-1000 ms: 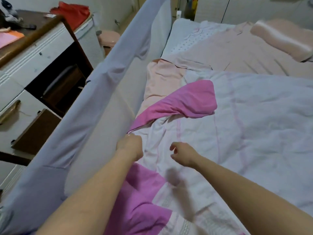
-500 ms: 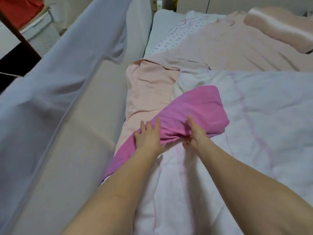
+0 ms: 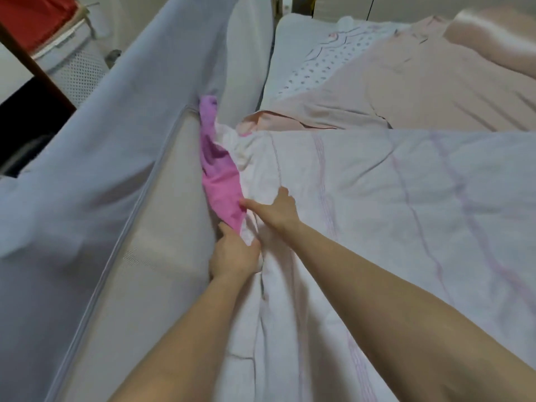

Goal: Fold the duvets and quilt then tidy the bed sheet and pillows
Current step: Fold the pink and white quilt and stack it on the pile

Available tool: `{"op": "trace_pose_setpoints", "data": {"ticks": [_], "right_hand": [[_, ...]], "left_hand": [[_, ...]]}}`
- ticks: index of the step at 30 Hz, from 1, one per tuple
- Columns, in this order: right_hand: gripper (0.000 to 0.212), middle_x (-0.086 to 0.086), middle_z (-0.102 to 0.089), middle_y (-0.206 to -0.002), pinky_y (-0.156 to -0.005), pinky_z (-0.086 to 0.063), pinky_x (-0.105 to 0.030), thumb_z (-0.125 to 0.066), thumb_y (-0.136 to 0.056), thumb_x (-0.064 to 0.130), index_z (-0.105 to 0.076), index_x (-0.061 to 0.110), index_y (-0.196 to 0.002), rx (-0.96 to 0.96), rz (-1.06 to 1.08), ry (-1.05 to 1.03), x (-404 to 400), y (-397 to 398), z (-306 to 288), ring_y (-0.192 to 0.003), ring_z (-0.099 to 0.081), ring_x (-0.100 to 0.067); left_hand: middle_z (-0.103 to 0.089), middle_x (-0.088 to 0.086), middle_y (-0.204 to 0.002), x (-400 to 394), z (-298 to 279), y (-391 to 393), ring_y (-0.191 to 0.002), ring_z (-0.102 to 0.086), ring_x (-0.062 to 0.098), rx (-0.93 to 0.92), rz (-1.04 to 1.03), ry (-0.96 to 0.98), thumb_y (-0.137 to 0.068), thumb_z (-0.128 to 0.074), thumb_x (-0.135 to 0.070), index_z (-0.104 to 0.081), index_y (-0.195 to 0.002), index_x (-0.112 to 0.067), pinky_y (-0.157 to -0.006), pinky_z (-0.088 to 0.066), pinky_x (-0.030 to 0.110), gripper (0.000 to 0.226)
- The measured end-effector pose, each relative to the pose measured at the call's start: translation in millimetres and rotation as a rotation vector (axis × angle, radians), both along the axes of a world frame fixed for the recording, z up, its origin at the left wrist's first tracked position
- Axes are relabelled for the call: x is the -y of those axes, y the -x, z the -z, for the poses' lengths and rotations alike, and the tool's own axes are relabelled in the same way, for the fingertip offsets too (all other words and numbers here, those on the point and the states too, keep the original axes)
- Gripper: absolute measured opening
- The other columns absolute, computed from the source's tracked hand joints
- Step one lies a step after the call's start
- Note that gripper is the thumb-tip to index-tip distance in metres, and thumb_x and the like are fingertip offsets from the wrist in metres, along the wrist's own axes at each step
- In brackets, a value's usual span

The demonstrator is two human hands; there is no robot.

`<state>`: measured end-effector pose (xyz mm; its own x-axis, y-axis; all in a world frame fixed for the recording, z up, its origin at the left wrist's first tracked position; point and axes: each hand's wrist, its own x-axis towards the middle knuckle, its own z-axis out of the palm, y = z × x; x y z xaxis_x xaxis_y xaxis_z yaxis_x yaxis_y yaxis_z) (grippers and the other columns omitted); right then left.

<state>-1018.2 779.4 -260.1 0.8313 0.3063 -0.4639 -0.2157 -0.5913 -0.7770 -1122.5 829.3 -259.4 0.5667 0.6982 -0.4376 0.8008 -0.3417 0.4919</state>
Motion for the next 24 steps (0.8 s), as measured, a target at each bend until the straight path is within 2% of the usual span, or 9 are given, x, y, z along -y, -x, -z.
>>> {"op": "trace_pose_setpoints", "data": {"ticks": [4, 6, 8, 12, 15, 17, 19, 21, 24], "right_hand": [[0.128, -0.019, -0.027, -0.147, -0.109, -0.035, -0.042, -0.076, -0.063, 0.061, 0.003, 0.012, -0.151, -0.101, 0.009, 0.173, -16.8, -7.4, 14.9, -0.134, -0.034, -0.036], [0.087, -0.019, -0.045, -0.136, -0.096, -0.041, -0.037, -0.069, -0.081, 0.038, -0.021, 0.0, -0.143, 0.007, -0.023, 0.223, -12.5, -16.0, 23.4, -0.122, -0.048, -0.035], [0.03, -0.016, -0.057, -0.107, -0.077, -0.041, -0.033, -0.054, -0.088, 0.023, -0.052, 0.002, -0.109, 0.18, -0.033, 0.135, -7.5, -25.1, 21.1, -0.097, -0.055, -0.032], [0.035, -0.006, -0.068, -0.096, -0.074, -0.05, -0.033, -0.047, -0.079, 0.021, -0.065, 0.004, -0.104, 0.315, 0.076, -0.306, -23.0, -43.8, -6.7, -0.084, -0.063, -0.024], [0.019, -0.002, -0.061, -0.085, -0.069, -0.047, -0.025, -0.054, -0.089, 0.006, -0.058, 0.007, -0.107, 0.169, -0.182, -0.32, -34.7, -26.5, 0.2, -0.072, -0.056, -0.013], [0.025, -0.01, -0.063, -0.102, -0.082, -0.045, -0.029, -0.052, -0.093, 0.011, -0.059, 0.002, -0.115, 0.013, -0.587, -0.089, -31.8, 5.1, 10.9, -0.092, -0.059, -0.022], [0.038, -0.019, -0.058, -0.115, -0.09, -0.039, -0.034, -0.048, -0.09, 0.018, -0.059, -0.003, -0.119, 0.132, -0.696, 0.057, -21.1, 38.4, 20.3, -0.108, -0.053, -0.03], [0.045, -0.02, -0.041, -0.141, -0.107, -0.03, -0.042, -0.043, -0.094, 0.019, -0.047, 0.005, -0.136, 0.331, -0.508, 0.191, 0.9, 67.4, 25.9, -0.131, -0.037, -0.033], [0.063, -0.012, -0.009, -0.159, -0.117, -0.012, -0.044, -0.047, -0.095, 0.027, -0.021, 0.013, -0.151, 0.265, -0.939, 0.403, 61.5, 118.8, 28.9, -0.146, -0.008, -0.03]], "left_hand": [[-0.052, 0.011, -0.136, -15.4, 10.1, -0.1, -0.115, -0.055, 0.033, 0.159, 0.174, 0.048, -0.095, -0.05, -0.019, -0.018, -0.152, -0.028, -0.093, -0.045, 0.034, 0.066], [-0.046, 0.009, -0.141, -14.7, 7.8, -2.4, -0.117, -0.053, 0.033, 0.147, 0.3, -0.08, -0.094, -0.043, -0.005, -0.024, -0.151, -0.03, -0.094, -0.042, 0.035, 0.065], [-0.042, 0.008, -0.14, -15.9, -4.5, -9.9, -0.11, -0.055, 0.035, 0.175, 0.321, -0.278, -0.093, -0.044, -0.004, -0.03, -0.148, -0.03, -0.091, -0.044, 0.04, 0.063], [-0.046, 0.007, -0.118, -30.8, -37.0, -23.5, -0.081, -0.059, 0.033, 0.287, 0.095, -0.589, -0.088, -0.056, -0.006, -0.048, -0.133, -0.032, -0.061, -0.04, 0.039, 0.053], [-0.045, 0.011, -0.136, -41.3, -37.7, -19.4, -0.104, -0.055, 0.027, 0.146, 0.23, -0.913, -0.086, -0.062, -0.013, -0.043, -0.137, -0.029, -0.067, -0.043, 0.033, 0.057], [-0.012, 0.017, -0.157, -40.3, -24.1, -8.3, -0.138, -0.027, 0.033, -0.098, 0.417, -0.85, -0.098, -0.044, -0.021, -0.011, -0.153, -0.02, -0.1, -0.035, 0.039, 0.064], [0.004, 0.017, -0.159, -33.2, -15.1, 14.3, -0.146, -0.007, 0.036, -0.254, 0.524, -0.764, -0.104, -0.03, -0.024, 0.002, -0.153, -0.017, -0.113, -0.02, 0.043, 0.059], [0.006, 0.019, -0.159, -29.3, -7.9, 42.3, -0.144, -0.011, 0.039, -0.341, 0.686, -0.759, -0.105, -0.023, -0.021, 0.002, -0.153, -0.014, -0.115, -0.017, 0.044, 0.055], [-0.027, 0.026, -0.151, -27.8, -16.4, 68.6, -0.123, -0.046, 0.041, -0.344, 0.783, -0.854, -0.099, -0.028, -0.012, -0.024, -0.151, -0.01, -0.1, -0.041, 0.041, 0.052]]}}
